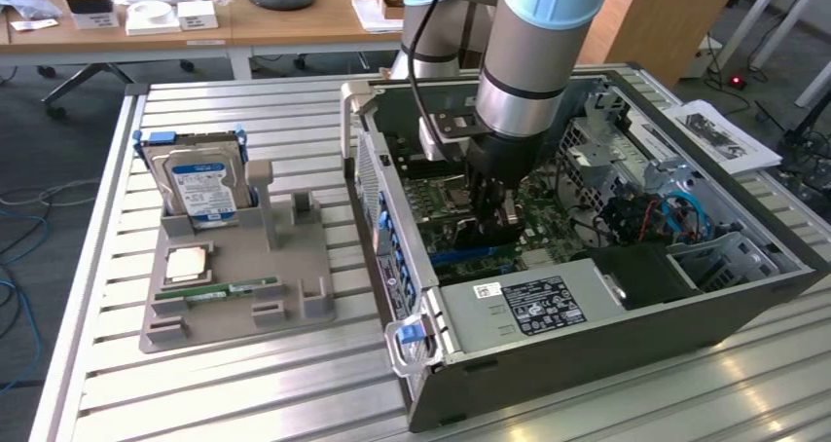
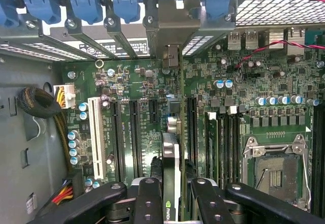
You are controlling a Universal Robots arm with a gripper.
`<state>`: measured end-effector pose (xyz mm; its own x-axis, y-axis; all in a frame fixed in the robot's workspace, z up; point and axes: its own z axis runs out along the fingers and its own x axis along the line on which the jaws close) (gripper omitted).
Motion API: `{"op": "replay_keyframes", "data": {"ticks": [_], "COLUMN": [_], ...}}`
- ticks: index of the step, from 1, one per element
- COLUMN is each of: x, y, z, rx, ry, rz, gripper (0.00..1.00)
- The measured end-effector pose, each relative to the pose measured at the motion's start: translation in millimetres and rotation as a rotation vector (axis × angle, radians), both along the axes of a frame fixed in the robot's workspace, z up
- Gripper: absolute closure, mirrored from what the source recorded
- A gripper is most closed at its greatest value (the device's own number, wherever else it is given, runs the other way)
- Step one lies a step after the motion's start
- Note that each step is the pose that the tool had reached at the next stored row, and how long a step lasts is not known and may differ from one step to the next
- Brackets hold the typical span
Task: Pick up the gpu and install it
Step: 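Insert the gpu into the slot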
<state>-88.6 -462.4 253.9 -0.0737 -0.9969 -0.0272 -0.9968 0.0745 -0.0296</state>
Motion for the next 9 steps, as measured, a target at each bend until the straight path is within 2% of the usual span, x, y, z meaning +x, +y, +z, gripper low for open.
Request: {"op": "replay_keyframes", "data": {"ticks": [9], "x": [-2.3], "y": [-0.2], "z": [-0.2], "rx": [0.0001], "ry": [-0.0001], "rz": [-0.005], "gripper": [0.73]}}
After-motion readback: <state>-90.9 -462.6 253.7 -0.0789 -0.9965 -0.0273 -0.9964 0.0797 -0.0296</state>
